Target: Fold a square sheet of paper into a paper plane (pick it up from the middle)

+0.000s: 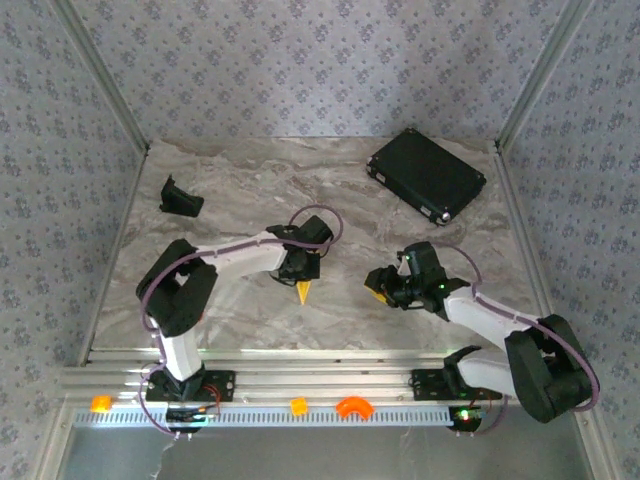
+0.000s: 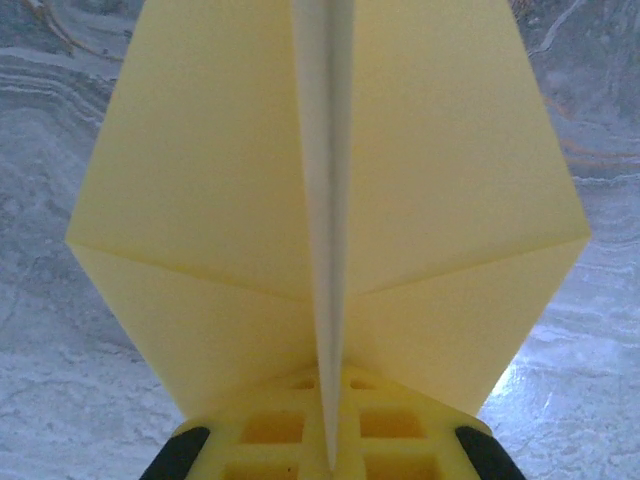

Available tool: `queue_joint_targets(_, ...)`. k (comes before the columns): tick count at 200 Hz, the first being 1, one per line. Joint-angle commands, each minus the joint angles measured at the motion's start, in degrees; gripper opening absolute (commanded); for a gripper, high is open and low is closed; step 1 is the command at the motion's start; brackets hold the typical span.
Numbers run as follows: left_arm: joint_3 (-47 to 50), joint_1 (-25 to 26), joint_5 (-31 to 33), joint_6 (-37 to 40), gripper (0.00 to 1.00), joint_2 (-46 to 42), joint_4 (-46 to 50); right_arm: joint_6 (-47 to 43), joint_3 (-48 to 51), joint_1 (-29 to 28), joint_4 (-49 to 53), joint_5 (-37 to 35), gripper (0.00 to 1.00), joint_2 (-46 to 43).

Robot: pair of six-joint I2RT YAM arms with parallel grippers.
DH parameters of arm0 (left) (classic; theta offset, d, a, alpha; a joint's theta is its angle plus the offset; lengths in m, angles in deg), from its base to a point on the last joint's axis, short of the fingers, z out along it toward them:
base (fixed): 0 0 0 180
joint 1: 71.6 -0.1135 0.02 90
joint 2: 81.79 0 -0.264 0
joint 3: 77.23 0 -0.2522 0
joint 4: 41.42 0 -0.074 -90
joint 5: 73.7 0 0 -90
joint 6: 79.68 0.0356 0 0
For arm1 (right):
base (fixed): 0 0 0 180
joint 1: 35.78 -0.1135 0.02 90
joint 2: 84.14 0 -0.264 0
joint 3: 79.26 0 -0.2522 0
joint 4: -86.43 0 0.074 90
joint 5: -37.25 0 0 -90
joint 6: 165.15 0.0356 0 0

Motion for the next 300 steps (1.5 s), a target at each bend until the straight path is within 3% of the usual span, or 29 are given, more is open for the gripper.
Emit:
queue_joint_targets(1,-1.6,0.1,-0.5,-0.4,0.03,1.9,3.2,-0.5,0.8,0.2,1.3,-0.3,0.40,-1.1)
queue_joint_targets(52,-0.7,0.1,-1.3,-0.8,0.06,3.0,2.2,-0.8,0.7,-0.3,0.8,-0.1,0.41,-0.6)
queue_joint_targets(145,1.0,0.7,0.4,-2.2,0.29,3.8,2.9,0.6,0.7,-0.6,-0.3,-0.1,0.42,1.2)
queue_joint_targets(206,1.7,2.8,3.4,-5.3,0.38,5.4,3.7,-0.6,-0.1,-0.4,1.9,-0.7,0.43,0.0)
queue_joint_targets(265,0.5,3.2,4.5,-6.5,0.42,3.4,4.1,-4.2,-2.1,1.7,7.7,-1.0,0.44,-2.8)
queue_joint_targets(300,0.8,4.4,6.1,-8.3,0.49,-1.0,3.5,-9.6,-4.6,4.2,15.6,-3.7,0.51,-6.7)
